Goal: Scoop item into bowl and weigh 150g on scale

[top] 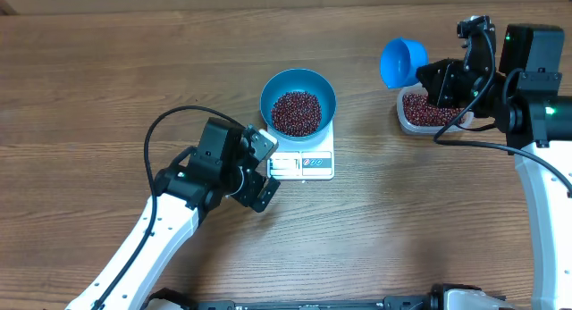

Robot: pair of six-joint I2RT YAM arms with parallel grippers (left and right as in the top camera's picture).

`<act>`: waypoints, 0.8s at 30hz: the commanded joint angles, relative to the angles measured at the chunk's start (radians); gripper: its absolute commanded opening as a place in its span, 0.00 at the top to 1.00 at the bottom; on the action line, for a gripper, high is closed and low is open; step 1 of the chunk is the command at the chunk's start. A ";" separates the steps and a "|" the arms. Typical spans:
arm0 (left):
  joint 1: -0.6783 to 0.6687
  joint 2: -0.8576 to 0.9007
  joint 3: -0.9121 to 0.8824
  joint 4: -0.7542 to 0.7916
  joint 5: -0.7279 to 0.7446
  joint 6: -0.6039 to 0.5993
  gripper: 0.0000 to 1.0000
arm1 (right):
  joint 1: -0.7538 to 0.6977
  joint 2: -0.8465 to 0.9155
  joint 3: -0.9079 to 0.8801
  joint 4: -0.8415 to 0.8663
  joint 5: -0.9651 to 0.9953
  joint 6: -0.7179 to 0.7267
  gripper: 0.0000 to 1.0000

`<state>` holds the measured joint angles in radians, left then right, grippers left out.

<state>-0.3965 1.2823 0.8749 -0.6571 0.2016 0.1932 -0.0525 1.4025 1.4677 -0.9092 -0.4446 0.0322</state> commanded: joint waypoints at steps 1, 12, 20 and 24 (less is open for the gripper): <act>0.003 -0.003 0.052 0.000 -0.018 -0.045 0.00 | -0.004 -0.020 0.031 0.004 -0.002 -0.016 0.96; 0.003 -0.001 0.053 0.003 -0.022 -0.051 0.00 | -0.004 -0.020 0.031 0.001 -0.002 -0.023 0.96; 0.003 -0.001 0.053 0.003 -0.022 -0.051 0.00 | -0.004 -0.021 0.031 -0.024 -0.002 -0.023 0.96; 0.003 -0.001 0.053 0.003 -0.022 -0.051 0.00 | -0.004 -0.021 0.031 -0.027 -0.002 -0.022 0.96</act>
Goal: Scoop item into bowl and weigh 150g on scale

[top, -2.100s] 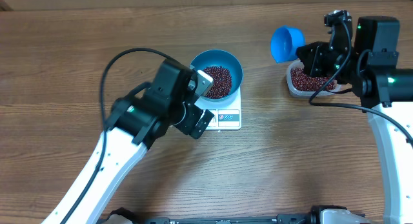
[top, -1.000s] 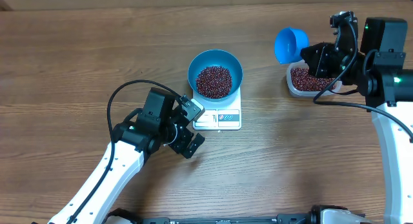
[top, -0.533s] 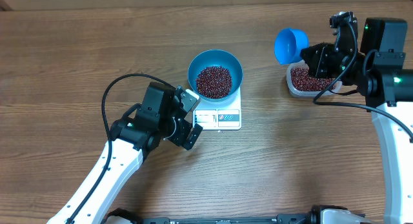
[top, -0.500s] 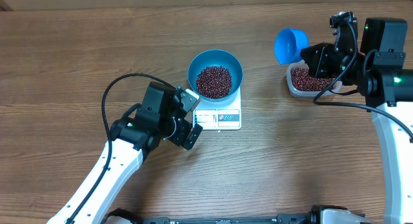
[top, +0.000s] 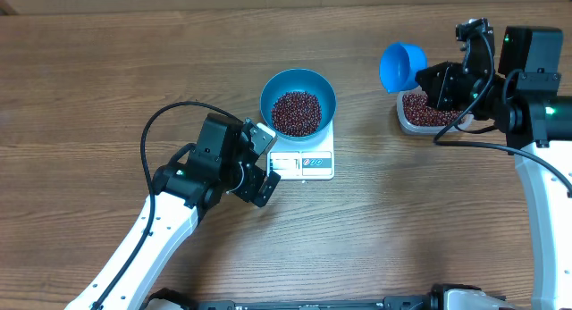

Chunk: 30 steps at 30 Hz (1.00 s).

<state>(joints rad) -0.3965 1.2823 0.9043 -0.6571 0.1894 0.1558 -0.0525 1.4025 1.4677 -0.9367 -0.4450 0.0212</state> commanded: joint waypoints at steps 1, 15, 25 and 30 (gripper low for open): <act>0.003 -0.001 0.024 0.003 -0.010 -0.014 0.00 | -0.004 -0.020 0.031 -0.002 -0.001 -0.011 0.96; 0.003 -0.001 0.024 0.003 -0.010 -0.014 0.01 | -0.062 -0.016 0.031 -0.035 0.061 -0.135 0.96; 0.003 -0.001 0.024 0.003 -0.010 -0.014 0.01 | -0.134 0.039 0.031 -0.020 0.211 -0.266 0.96; 0.003 -0.001 0.024 0.003 -0.010 -0.014 0.00 | -0.133 0.100 0.031 -0.014 0.307 -0.281 0.96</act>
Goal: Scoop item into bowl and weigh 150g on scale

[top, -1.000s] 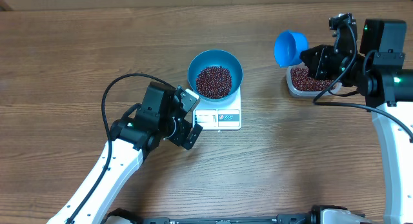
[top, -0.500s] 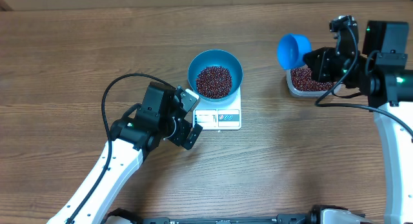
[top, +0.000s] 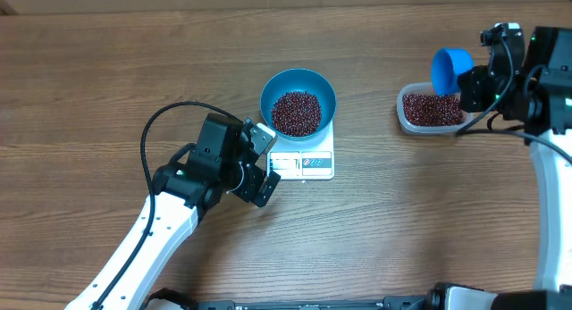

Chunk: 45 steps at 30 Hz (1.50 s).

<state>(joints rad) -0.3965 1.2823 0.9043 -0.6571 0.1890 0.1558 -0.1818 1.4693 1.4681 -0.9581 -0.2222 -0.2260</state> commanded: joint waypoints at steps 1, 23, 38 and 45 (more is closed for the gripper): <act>0.003 -0.001 0.024 0.003 -0.009 -0.014 0.00 | -0.004 0.054 0.030 0.002 0.109 -0.042 0.96; 0.003 -0.001 0.024 0.003 -0.009 -0.014 0.00 | 0.000 0.257 0.029 -0.031 0.248 -0.010 0.96; 0.003 -0.001 0.024 0.003 -0.009 -0.014 0.00 | 0.079 0.346 0.025 -0.093 0.243 -0.006 0.96; 0.003 -0.001 0.024 0.003 -0.009 -0.014 0.00 | 0.087 0.346 0.025 -0.143 0.112 -0.003 0.96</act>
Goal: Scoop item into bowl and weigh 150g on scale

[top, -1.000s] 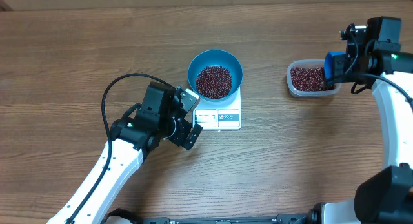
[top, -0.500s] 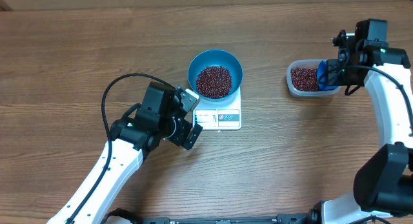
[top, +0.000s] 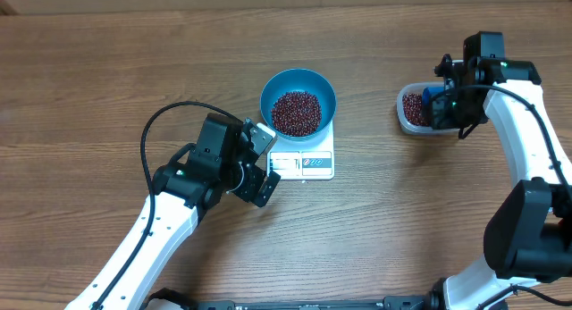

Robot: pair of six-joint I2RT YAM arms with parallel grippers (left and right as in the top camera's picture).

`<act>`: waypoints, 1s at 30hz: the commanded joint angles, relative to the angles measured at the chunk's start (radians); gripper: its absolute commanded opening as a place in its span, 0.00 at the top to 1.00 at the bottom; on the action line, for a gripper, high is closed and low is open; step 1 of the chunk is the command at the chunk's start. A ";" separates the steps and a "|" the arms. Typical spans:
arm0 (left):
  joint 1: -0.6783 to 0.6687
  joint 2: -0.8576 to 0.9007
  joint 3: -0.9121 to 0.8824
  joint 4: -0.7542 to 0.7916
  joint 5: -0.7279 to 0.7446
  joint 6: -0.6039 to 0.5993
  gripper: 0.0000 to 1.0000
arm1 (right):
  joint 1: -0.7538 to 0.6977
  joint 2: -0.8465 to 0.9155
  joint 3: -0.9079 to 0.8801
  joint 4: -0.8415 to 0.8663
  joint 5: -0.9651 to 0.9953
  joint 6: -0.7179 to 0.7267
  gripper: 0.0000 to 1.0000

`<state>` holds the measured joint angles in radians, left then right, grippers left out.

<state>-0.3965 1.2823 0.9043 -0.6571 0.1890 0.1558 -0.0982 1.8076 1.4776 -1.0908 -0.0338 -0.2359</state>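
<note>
A blue bowl (top: 298,82) of red beans (top: 296,112) stands on the small white scale (top: 304,163) at mid table. My left gripper (top: 265,163) stands open against the scale's left edge, one finger at either side of that edge. At the right, a clear tub (top: 404,122) holds more red beans (top: 412,106). My right gripper (top: 433,108) reaches down into the tub, shut on the blue scoop (top: 430,96). Only a sliver of the scoop shows under the wrist. The scale's display is too small to read.
The wooden table (top: 107,69) carries nothing else. The left arm's black cable (top: 152,136) loops out to the left of its wrist. The right arm (top: 527,122) runs down the right edge of the view.
The right gripper held the scoop above the tub's right end; now the wrist has turned and the scoop sits low in the tub, mostly hidden. The left arm has not moved.
First the scoop was held up left of the tub, and the left gripper sat just below the scale's left edge. Then the left gripper was slightly higher, at that edge. The scoop was then over the tub's right end, and now lies in the beans.
</note>
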 commanded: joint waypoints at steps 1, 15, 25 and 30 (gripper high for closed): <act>0.003 -0.001 0.024 0.003 -0.009 -0.014 0.01 | 0.003 0.007 0.016 -0.025 -0.106 0.007 0.96; 0.003 -0.001 0.024 0.003 -0.010 -0.014 0.00 | -0.015 0.007 0.015 -0.037 -0.261 0.006 0.96; 0.003 -0.001 0.024 0.003 -0.009 -0.014 0.01 | -0.090 0.007 0.015 -0.042 -0.396 -0.009 0.96; 0.003 -0.001 0.024 0.003 -0.010 -0.014 0.00 | -0.131 0.007 0.015 -0.045 -0.448 -0.009 0.96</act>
<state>-0.3965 1.2823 0.9043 -0.6571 0.1890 0.1558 -0.2050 1.8076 1.4776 -1.1332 -0.3981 -0.2363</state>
